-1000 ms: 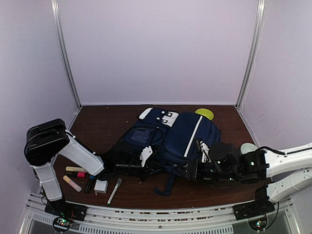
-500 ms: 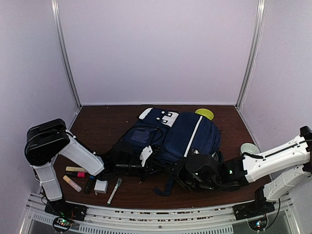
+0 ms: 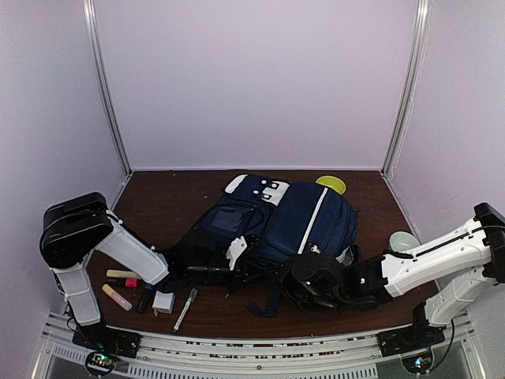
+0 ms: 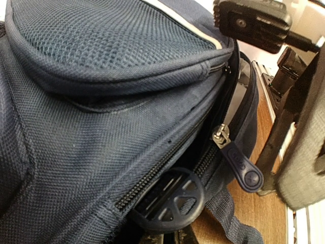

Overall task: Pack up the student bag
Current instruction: Grab the largest pocket of the student bag.

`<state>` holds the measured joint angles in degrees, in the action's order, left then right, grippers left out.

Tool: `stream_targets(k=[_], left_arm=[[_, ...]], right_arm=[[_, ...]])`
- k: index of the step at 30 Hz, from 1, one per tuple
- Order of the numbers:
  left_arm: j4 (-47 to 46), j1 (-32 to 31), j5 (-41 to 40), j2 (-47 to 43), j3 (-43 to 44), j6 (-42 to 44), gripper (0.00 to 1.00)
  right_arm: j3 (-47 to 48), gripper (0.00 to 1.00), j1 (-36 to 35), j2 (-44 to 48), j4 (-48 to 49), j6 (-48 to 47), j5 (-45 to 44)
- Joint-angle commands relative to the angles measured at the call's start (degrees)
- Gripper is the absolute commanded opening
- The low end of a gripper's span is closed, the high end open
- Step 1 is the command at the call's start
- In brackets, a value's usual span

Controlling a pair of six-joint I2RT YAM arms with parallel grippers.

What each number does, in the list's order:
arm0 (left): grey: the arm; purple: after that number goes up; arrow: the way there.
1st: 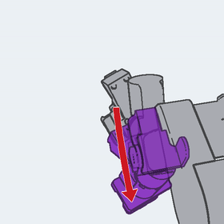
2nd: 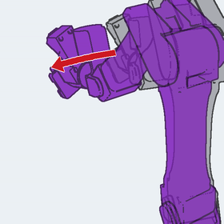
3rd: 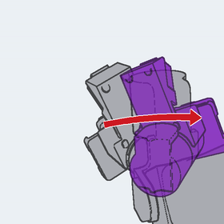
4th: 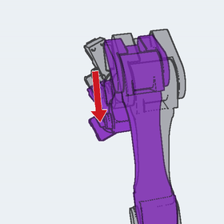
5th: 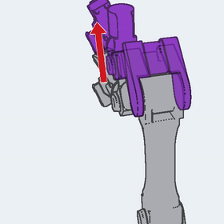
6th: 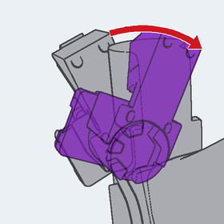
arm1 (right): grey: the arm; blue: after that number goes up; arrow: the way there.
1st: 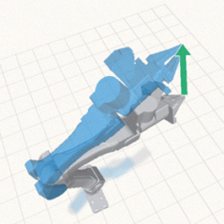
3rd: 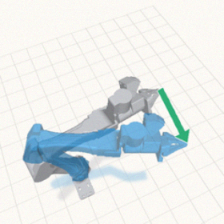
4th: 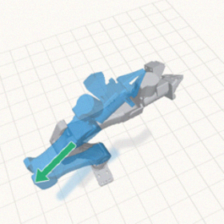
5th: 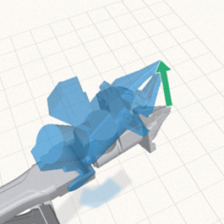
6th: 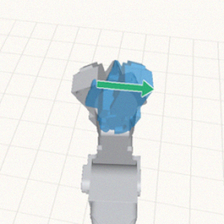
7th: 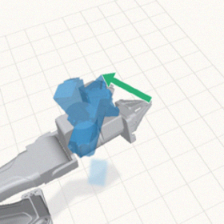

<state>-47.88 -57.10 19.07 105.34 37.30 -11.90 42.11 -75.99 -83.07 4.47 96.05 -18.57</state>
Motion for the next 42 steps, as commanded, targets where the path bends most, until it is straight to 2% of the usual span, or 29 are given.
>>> stream_targets(k=[1,8,13,24,28,32,38,42], left_arm=[[-4.00,0.10,-3.02,-0.56,1.07,0.56,0.00],[-0.53,-0.41,-6.56,-1.88,0.88,3.04,0.00],[4.60,-1.91,-9.81,-1.79,2.95,6.09,0.00],[6.31,-2.89,-12.44,-2.04,3.31,7.75,0.00],[7.07,-3.08,-13.50,-2.20,3.31,8.27,0.00],[7.85,-3.09,-13.48,-2.24,3.55,8.45,0.00],[8.34,-3.05,-11.14,-3.41,3.48,8.12,0.00],[8.42,-3.02,-8.22,-3.61,3.72,7.89,0.00]], right_arm=[[1.85,0.43,0.57,-0.59,-0.51,0.76,-1.75],[0.43,0.40,2.80,-1.94,3.22,0.42,0.21],[1.71,0.35,3.81,-3.40,3.37,-0.69,1.64],[-0.38,0.34,3.89,-4.35,4.30,2.15,4.09],[-2.74,0.32,4.30,-2.64,5.19,-0.82,5.66],[0.72,0.34,4.70,-0.28,-1.22,-13.63,9.40],[17.82,0.38,4.78,-4.34,-32.86,-45.63,14.00],[24.12,0.40,4.84,-7.09,-45.30,-63.20,12.67]])
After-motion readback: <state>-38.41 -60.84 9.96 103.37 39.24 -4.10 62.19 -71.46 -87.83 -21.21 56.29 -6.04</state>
